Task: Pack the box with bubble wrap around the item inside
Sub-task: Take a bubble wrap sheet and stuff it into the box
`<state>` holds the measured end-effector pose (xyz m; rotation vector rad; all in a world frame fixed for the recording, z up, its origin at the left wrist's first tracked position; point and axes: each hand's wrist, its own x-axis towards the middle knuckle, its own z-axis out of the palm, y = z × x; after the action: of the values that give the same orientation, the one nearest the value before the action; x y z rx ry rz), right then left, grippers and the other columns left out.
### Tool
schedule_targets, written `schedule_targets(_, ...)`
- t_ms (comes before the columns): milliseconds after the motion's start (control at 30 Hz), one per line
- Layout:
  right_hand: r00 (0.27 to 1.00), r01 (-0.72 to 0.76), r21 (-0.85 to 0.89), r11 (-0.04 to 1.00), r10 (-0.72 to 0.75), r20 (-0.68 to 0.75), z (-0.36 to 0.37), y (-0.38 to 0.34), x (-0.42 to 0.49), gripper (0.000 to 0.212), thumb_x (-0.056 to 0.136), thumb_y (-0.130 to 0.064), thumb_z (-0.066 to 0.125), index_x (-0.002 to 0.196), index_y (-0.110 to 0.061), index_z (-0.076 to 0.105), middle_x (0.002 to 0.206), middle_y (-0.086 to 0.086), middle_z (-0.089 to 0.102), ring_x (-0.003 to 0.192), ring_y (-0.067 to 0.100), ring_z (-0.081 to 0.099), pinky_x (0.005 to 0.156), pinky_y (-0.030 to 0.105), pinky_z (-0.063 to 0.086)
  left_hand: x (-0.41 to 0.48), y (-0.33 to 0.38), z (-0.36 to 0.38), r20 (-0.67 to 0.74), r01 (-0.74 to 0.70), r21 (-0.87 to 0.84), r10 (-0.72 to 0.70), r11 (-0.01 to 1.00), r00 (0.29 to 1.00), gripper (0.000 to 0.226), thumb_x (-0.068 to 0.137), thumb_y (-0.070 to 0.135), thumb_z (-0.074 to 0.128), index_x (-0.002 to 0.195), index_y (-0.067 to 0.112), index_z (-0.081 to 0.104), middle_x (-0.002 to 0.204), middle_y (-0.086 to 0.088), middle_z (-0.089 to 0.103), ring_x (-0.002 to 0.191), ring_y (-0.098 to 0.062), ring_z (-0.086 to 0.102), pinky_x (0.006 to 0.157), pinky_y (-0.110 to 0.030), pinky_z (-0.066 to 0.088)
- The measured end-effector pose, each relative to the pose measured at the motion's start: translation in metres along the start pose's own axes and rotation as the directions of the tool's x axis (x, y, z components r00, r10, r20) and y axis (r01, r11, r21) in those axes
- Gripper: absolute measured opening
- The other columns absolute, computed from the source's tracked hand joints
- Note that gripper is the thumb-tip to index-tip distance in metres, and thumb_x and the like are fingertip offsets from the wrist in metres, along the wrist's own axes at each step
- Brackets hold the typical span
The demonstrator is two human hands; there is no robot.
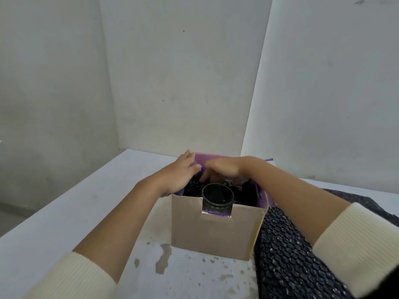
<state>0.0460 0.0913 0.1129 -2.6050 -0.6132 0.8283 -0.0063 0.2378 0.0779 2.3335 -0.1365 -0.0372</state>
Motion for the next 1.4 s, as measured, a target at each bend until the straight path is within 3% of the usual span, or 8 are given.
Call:
schedule_targets(300,0.956,-0.104,0.081,0.991,0.076,0.285,0.010,-0.007,0.016,0.060,0.087,-0.039,0.018,0.132,-0.016,0.052,0.143,0.018,0.041,0.120,0.035,0.045,0.107,0.046,0.029,-0.001,-0.005,0.002,-0.022,0.006,0.013,-0.005,1.000,1.000,0.056,0.100,0.018,0.029,0.150,0.023,0.004,0.158,0.012,-0.005,0.146,-0.007,-0.001,0.114,-0.023,0.002)
schedule_targets(467,0.995,-0.066,-0.144,0.987,0.054,-0.089,-0.015,-0.002,-0.003,0.020,0.090,-0.018,0.045,0.093,-0.010,0.063,0.092,0.011,0.066,0.079,0.024,0.064,0.067,0.033,0.052,-0.001,0.000,0.002,-0.009,0.020,0.056,-0.019,0.998,1.000,0.056,0.101,0.022,0.029,0.150,0.022,0.003,0.159,0.010,-0.005,0.146,-0.009,0.000,0.114,-0.024,0.004)
schedule_targets(633,0.990,-0.111,-0.777,0.620,0.139,-0.030,-0.006,0.015,-0.026,0.025,0.090,-0.019,0.052,0.108,-0.013,0.068,0.104,0.003,0.067,0.083,0.017,0.056,0.075,0.028,0.043,-0.003,0.004,0.001,-0.007,0.010,0.096,-0.009,0.995,1.000,0.057,0.101,0.022,0.029,0.150,0.021,0.001,0.159,0.009,-0.006,0.146,-0.011,0.000,0.114,-0.025,0.006)
schedule_targets(767,0.968,-0.083,-0.852,0.516,0.244,0.053,0.015,0.020,-0.015,0.032,0.095,-0.020,0.042,0.122,-0.013,0.056,0.122,0.005,0.058,0.105,0.022,0.054,0.086,0.032,0.042,-0.004,0.004,0.000,0.002,0.019,0.130,-0.019,0.991,1.000,0.057,0.101,0.022,0.029,0.150,0.019,-0.001,0.159,0.008,-0.008,0.146,-0.009,-0.002,0.114,-0.024,0.004)
schedule_targets(933,0.991,-0.052,-0.695,0.717,0.121,0.051,-0.008,0.016,-0.023,0.028,0.089,-0.013,0.052,0.114,-0.008,0.064,0.110,0.007,0.065,0.097,0.022,0.058,0.070,0.025,0.044,-0.005,0.004,0.000,0.006,0.015,0.135,-0.016,0.991,1.000,0.058,0.101,0.026,0.029,0.150,0.019,-0.001,0.158,0.008,-0.009,0.146,-0.008,-0.003,0.115,-0.025,0.003)
schedule_targets(1100,0.996,-0.085,0.025,0.996,0.084,0.043,-0.018,0.019,-0.021,0.044,0.095,-0.025,0.038,0.138,-0.012,0.043,0.130,0.018,0.056,0.111,0.039,0.059,0.082,0.042,0.055,-0.002,0.003,0.000,0.007,0.019,0.099,-0.020,0.995,1.000,0.058,0.101,0.028,0.029,0.150,0.021,-0.001,0.158,0.010,-0.008,0.146,-0.008,-0.002,0.114,-0.025,0.004)
schedule_targets(1267,0.944,-0.226,0.014,0.974,0.215,0.252,-0.006,0.012,-0.002,0.056,0.089,-0.043,0.025,0.142,-0.027,0.036,0.146,0.013,0.039,0.122,0.046,0.045,0.094,0.061,0.044,-0.001,0.000,0.000,0.002,0.022,0.082,-0.023,0.996,1.000,0.058,0.100,0.026,0.030,0.150,0.021,0.000,0.158,0.011,-0.009,0.145,-0.006,-0.003,0.114,-0.024,0.002)
schedule_targets(1400,0.994,-0.081,-0.141,0.987,0.090,0.059,-0.009,-0.010,-0.001,0.043,0.090,-0.029,0.034,0.127,-0.017,0.052,0.130,0.015,0.055,0.115,0.038,0.054,0.089,0.050,0.045,0.002,-0.003,0.001,-0.009,0.018,0.074,-0.017,0.997,1.000,0.057,0.100,0.024,0.031,0.150,0.021,0.003,0.158,0.012,-0.006,0.145,-0.006,-0.001,0.113,-0.021,0.003)
